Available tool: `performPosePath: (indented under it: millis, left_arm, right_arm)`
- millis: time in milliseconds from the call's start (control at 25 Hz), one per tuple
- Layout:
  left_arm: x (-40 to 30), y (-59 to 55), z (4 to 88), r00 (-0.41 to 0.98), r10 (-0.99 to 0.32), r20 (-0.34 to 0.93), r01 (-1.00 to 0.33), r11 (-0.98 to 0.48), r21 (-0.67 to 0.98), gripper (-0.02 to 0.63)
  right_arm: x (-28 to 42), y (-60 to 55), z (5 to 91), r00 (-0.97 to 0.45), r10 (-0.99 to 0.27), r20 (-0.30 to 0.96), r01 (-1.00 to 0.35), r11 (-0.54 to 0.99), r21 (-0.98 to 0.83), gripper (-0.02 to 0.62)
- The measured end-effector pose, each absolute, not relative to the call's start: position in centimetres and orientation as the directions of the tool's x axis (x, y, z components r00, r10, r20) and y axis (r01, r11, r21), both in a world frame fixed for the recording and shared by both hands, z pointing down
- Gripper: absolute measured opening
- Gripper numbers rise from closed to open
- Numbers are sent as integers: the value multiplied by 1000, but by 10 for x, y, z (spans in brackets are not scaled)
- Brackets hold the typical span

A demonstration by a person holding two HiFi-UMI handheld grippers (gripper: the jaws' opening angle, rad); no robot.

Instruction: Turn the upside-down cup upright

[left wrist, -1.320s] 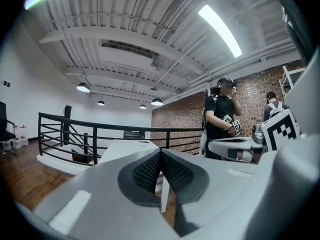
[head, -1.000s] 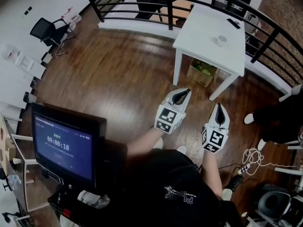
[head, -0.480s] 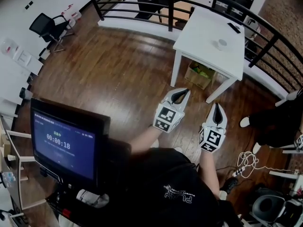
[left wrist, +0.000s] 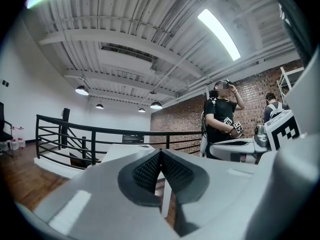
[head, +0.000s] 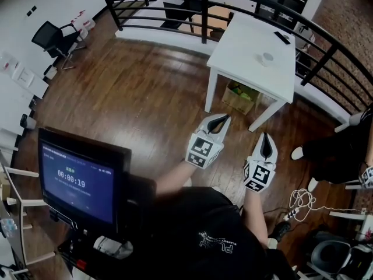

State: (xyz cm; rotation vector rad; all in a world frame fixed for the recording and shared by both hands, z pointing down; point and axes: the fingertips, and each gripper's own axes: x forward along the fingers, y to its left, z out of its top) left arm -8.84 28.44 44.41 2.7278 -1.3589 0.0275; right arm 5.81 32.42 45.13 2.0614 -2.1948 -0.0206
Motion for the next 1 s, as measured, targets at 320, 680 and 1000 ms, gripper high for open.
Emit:
performPosePath:
  millis: [320, 680, 1000]
  left_arm:
    - [-92, 285, 443, 592, -804, 54, -806, -588, 67, 0]
    - [-91, 283, 445, 593, -803, 54, -805, -590, 64, 0]
    - [-87, 283, 440, 598, -800, 49, -801, -595, 58, 0]
  right_arm:
    - [48, 322, 450, -82, -993, 90, -990, 91, 104, 12]
    - [46, 320, 450, -82, -993, 91, -990, 92, 111, 12]
    - [45, 321, 447, -86, -993, 85, -989, 95, 114, 12]
